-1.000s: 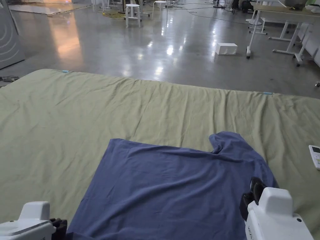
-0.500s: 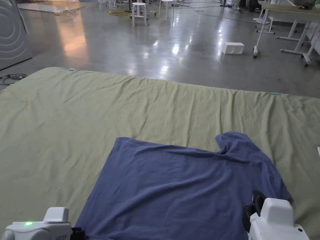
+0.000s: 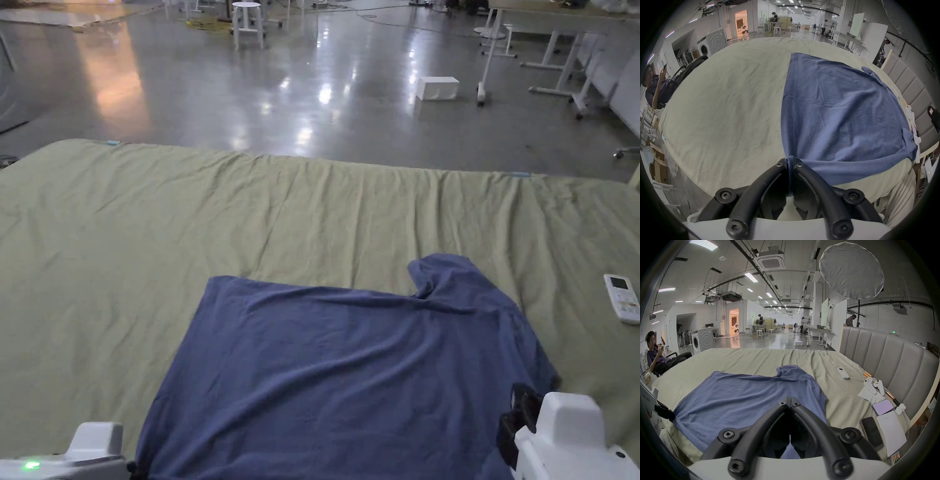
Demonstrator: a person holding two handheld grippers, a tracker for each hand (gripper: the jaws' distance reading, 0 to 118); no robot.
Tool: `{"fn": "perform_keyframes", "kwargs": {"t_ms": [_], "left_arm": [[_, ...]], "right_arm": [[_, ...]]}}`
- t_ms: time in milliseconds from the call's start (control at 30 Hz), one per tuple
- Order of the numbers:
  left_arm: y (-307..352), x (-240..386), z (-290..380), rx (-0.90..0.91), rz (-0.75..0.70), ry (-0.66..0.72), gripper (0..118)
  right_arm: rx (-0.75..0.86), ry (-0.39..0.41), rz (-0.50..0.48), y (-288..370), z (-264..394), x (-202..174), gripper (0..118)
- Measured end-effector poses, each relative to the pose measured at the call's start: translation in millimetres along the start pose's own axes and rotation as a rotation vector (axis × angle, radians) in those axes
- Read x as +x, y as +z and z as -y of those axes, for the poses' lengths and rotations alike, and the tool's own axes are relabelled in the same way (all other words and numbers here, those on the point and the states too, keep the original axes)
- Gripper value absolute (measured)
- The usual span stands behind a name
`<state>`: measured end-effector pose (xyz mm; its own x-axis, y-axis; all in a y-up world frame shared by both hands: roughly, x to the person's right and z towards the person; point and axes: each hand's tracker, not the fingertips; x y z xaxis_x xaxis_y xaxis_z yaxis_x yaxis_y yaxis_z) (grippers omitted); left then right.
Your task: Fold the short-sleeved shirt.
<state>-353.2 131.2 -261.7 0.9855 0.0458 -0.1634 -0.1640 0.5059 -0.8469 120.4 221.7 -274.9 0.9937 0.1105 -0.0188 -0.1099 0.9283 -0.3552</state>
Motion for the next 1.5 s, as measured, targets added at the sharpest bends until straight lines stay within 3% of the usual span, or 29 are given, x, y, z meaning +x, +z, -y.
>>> {"fn": "perform_keyframes", "kwargs": {"t_ms": [167, 267, 300, 367, 400, 500, 600, 633, 767, 933, 1033, 1100, 1133, 1233, 1367, 1500], "left_arm": [[6, -2, 0, 0.01, 0.007, -0.022, 7], [9, -4, -2, 0.012, 0.01, -0.02, 7], [8, -5, -2, 0.011, 0.01, -0.019, 7], [6, -5, -2, 0.009, 0.006, -0.022, 7], [6, -5, -2, 0.008, 0.004, -0.025, 7], [4, -3, -2, 0.006, -0.004, -0.052, 7], [3, -3, -2, 0.005, -0.003, -0.053, 7], [3, -3, -2, 0.003, -0.003, -0.052, 7], [3, -2, -1, -0.002, -0.003, -0.054, 7], [2, -2, 0, -0.004, -0.005, -0.054, 7], [1, -1, 1, -0.004, -0.008, -0.054, 6], [-1, 0, 2, -0.009, -0.012, -0.061, 6], [-2, 1, 3, -0.009, -0.015, -0.064, 7], [-1, 1, 4, -0.006, -0.02, -0.069, 6], [4, -1, 2, 0.009, -0.012, -0.057, 7], [9, 3, 5, 0.035, -0.016, -0.079, 6]], "right_arm": [[-0.141, 0.024, 0.078, 6, 4, 42, 0], [-0.322, -0.047, 0.079, 7, 19, 68, 1], [-0.345, -0.031, 0.095, 9, 24, 77, 4], [-0.423, -0.032, 0.11, 10, 40, 89, 29], [-0.46, -0.028, 0.12, 9, 48, 92, 35], [-0.526, -0.024, 0.125, 8, 72, 97, 38], [-0.567, -0.027, 0.128, -1, 91, 96, 66], [-0.582, -0.034, 0.122, -5, 96, 95, 69], [-0.618, -0.099, 0.083, -25, 113, 91, 69], [-0.645, -0.069, 0.082, -39, 120, 81, 60], [-0.63, 0.0, 0.058, -34, 117, 76, 41], [-0.628, 0.065, 0.043, -32, 116, 74, 18], [-0.623, 0.054, 0.017, -31, 115, 73, 8], [-0.62, 0.133, 0.037, -27, 109, 65, 7], [-0.635, 0.056, 0.004, -23, 103, 71, 6], [-0.616, 0.047, 0.017, -16, 98, 72, 5]]}}
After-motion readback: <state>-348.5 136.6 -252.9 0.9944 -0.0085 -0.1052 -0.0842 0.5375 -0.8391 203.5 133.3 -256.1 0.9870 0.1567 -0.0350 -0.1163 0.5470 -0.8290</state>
